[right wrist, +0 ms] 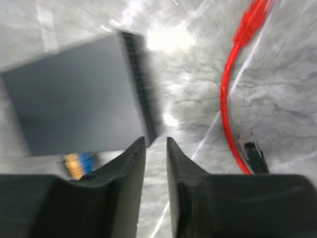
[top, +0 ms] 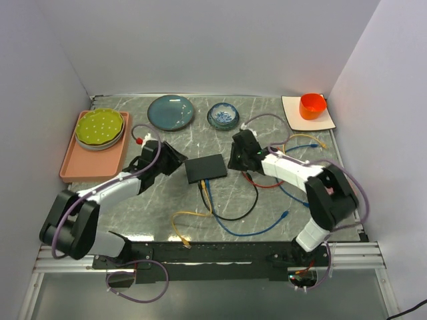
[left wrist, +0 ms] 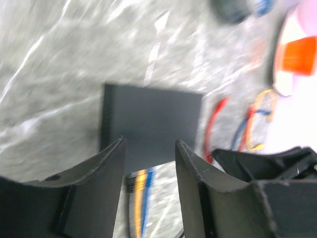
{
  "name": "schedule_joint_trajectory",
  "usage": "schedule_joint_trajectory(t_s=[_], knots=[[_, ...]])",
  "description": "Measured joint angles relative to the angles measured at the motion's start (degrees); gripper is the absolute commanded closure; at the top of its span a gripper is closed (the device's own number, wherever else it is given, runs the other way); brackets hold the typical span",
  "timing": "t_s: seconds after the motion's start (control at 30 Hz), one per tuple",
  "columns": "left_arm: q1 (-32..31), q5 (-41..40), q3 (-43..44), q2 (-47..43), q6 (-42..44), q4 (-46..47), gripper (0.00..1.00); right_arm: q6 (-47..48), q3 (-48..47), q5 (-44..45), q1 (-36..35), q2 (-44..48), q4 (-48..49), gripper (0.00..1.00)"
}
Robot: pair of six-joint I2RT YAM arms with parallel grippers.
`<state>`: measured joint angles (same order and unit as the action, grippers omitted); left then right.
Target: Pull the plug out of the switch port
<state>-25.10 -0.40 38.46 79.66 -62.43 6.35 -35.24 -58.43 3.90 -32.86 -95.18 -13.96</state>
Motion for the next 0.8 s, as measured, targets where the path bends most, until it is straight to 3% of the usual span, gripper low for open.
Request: schedule_joint_trajectory(t_s=[0.13, 0.23, 0.43, 0.8], knots=[[0.0, -0.24, 0.5, -2.8, 0.92, 2.49, 0.72, 0.33, 1.95, -3.08, 0.0, 6.6, 4.13, 0.66], [0.0, 2.95, 0.44, 0.44, 1.11, 7.34, 0.76, 0.33, 6.05, -11.1, -0.09, 8.09, 11.21, 0.66], [-0.31, 10.36, -2.05, 10.29, -0.02, 15.28, 0.83, -0.81, 10.71, -22.45, -1.27, 1.55, 18.1, 0.61], [-1.9, 12.94, -2.47, 13.62, 0.0, 17.99, 0.83, -2.99, 13.07, -28.15, -2.62, -2.56, 25.09, 0.53]])
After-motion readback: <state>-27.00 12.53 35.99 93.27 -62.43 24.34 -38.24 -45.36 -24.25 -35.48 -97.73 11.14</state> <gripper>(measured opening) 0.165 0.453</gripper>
